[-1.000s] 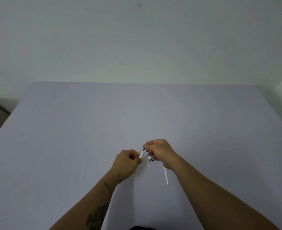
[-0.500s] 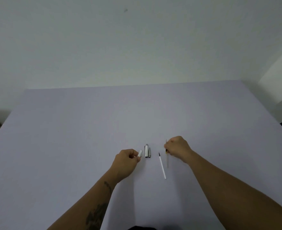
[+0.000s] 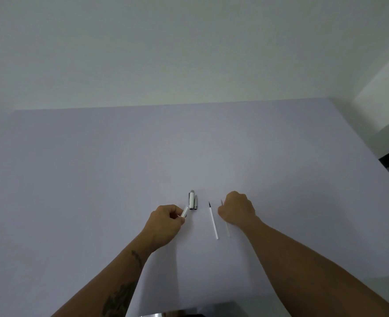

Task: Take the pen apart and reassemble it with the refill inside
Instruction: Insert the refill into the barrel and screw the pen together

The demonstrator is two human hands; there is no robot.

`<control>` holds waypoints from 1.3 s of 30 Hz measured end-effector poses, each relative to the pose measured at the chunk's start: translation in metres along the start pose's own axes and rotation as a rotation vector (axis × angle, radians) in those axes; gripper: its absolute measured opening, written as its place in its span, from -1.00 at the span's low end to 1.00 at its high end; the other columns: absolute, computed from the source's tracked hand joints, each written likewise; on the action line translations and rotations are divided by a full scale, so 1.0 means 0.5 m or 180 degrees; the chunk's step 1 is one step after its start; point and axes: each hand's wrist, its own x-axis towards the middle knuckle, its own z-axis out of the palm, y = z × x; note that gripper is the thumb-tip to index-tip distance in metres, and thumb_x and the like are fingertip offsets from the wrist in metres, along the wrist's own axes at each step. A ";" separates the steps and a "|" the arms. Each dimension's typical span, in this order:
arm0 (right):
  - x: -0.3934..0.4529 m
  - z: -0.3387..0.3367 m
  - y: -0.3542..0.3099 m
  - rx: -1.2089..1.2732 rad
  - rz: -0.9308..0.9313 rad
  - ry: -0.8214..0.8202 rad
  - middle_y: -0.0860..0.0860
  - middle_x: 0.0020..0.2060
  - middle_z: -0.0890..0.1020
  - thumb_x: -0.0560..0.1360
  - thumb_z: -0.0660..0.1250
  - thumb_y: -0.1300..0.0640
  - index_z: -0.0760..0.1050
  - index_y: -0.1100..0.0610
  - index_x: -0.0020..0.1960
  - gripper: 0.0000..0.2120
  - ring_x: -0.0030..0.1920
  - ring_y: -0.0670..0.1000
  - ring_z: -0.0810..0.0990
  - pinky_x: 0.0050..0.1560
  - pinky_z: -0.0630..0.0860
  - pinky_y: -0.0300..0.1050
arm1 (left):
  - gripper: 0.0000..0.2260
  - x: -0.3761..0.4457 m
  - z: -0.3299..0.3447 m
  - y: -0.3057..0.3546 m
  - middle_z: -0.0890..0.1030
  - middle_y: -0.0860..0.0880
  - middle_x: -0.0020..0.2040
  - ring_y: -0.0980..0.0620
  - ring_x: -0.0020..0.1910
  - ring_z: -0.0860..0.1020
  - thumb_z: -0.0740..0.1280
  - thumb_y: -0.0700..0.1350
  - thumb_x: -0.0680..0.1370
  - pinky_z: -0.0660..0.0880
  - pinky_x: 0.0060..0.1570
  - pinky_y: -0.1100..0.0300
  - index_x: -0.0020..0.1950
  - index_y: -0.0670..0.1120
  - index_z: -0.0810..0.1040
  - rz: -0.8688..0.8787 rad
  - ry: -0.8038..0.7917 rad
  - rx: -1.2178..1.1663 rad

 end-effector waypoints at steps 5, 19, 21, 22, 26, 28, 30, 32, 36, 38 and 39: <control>-0.018 0.002 -0.014 -0.0077 -0.0118 0.0229 0.08 -0.12 0.61 0.44 0.29 0.06 0.55 0.17 -0.06 -0.81 -0.13 0.15 0.60 -0.15 0.50 -0.14 | -0.91 -0.003 -0.002 -0.007 0.56 -0.04 -0.28 0.02 -0.34 0.47 0.33 -0.16 0.53 0.44 -0.32 0.22 -0.12 -0.07 0.62 -0.0060 0.0024 -0.0080; -0.080 0.062 -0.059 -0.0383 -0.0288 -0.0077 0.07 -0.04 0.64 0.43 0.26 0.21 0.41 0.11 -0.12 -0.95 -0.01 0.13 0.62 -0.12 0.47 -0.14 | -0.91 -0.029 -0.009 -0.024 0.56 -0.03 -0.25 0.02 -0.30 0.49 0.33 -0.15 0.54 0.45 -0.30 0.23 -0.09 -0.08 0.63 -0.0143 0.0114 -0.0045; -0.080 0.060 -0.052 -0.0199 -0.0201 -0.0106 0.07 -0.10 0.60 0.44 0.26 0.17 0.40 0.11 -0.16 -0.96 -0.10 0.12 0.56 -0.15 0.45 -0.15 | -0.91 -0.033 -0.008 -0.026 0.56 -0.03 -0.24 0.02 -0.30 0.49 0.34 -0.14 0.54 0.46 -0.29 0.22 -0.08 -0.08 0.63 -0.0134 0.0106 -0.0032; -0.079 0.057 -0.049 -0.0004 -0.0122 -0.0103 0.06 -0.16 0.57 0.43 0.26 0.14 0.38 0.12 -0.22 -0.91 -0.16 0.12 0.52 -0.18 0.42 -0.15 | -0.91 -0.035 -0.008 -0.025 0.56 -0.03 -0.24 0.02 -0.30 0.49 0.34 -0.14 0.54 0.46 -0.29 0.23 -0.08 -0.08 0.63 -0.0119 0.0093 -0.0032; -0.079 0.019 -0.064 0.1437 -0.0095 -0.0070 -0.01 -0.48 0.50 0.38 0.28 0.16 0.32 0.11 -0.42 -0.77 -0.39 0.06 0.45 -0.36 0.35 -0.18 | -0.92 -0.043 -0.011 -0.020 0.54 -0.01 -0.26 0.03 -0.31 0.47 0.34 -0.15 0.54 0.43 -0.33 0.25 -0.11 -0.05 0.62 -0.0075 0.0064 -0.0087; -0.088 0.000 -0.079 0.2039 -0.0152 -0.0121 0.01 -0.46 0.63 0.40 0.26 0.19 0.43 0.17 -0.37 -0.82 -0.42 0.01 0.52 -0.35 0.43 -0.14 | -0.92 -0.047 -0.010 -0.019 0.56 -0.02 -0.24 0.03 -0.30 0.48 0.34 -0.15 0.54 0.44 -0.30 0.24 -0.10 -0.04 0.63 -0.0058 0.0052 -0.0071; -0.099 -0.014 -0.094 0.2299 -0.0275 -0.0093 0.04 -0.39 0.70 0.45 0.26 0.21 0.51 0.29 -0.28 -0.81 -0.45 -0.08 0.58 -0.37 0.47 -0.19 | -0.91 -0.050 -0.007 -0.018 0.57 -0.03 -0.21 0.02 -0.27 0.49 0.34 -0.15 0.54 0.46 -0.26 0.22 -0.05 -0.06 0.65 -0.0037 0.0056 -0.0059; -0.113 -0.022 -0.106 0.2481 -0.0410 -0.0044 0.10 -0.33 0.72 0.47 0.27 0.23 0.55 0.34 -0.20 -0.81 -0.46 -0.13 0.59 -0.43 0.45 -0.32 | -0.89 -0.053 -0.004 -0.014 0.58 -0.03 -0.18 0.03 -0.25 0.49 0.33 -0.15 0.55 0.46 -0.24 0.23 -0.01 -0.06 0.66 0.0004 0.0052 -0.0018; -0.129 -0.021 -0.115 0.2473 -0.0617 0.0101 0.08 -0.33 0.71 0.49 0.27 0.22 0.59 0.27 -0.18 -0.83 -0.38 -0.08 0.63 -0.35 0.52 -0.31 | -0.88 -0.057 -0.006 -0.012 0.60 -0.05 -0.14 0.04 -0.22 0.49 0.33 -0.16 0.56 0.45 -0.22 0.26 -0.01 -0.06 0.67 0.0059 0.0055 -0.0012; -0.131 -0.022 -0.115 0.2432 -0.0679 0.0179 0.04 -0.35 0.71 0.49 0.28 0.20 0.61 0.24 -0.18 -0.83 -0.36 -0.08 0.65 -0.28 0.58 -0.21 | -0.88 -0.061 -0.010 -0.011 0.59 -0.05 -0.15 0.03 -0.23 0.48 0.33 -0.16 0.55 0.45 -0.21 0.23 -0.04 -0.05 0.67 0.0091 0.0061 -0.0072; -0.128 -0.023 -0.114 0.2402 -0.0696 0.0181 0.03 -0.35 0.72 0.49 0.29 0.19 0.61 0.22 -0.18 -0.83 -0.36 -0.08 0.65 -0.25 0.61 -0.18 | -0.87 -0.061 -0.011 -0.011 0.59 -0.05 -0.15 0.03 -0.23 0.48 0.33 -0.17 0.55 0.45 -0.21 0.23 -0.06 -0.04 0.67 0.0097 0.0056 -0.0102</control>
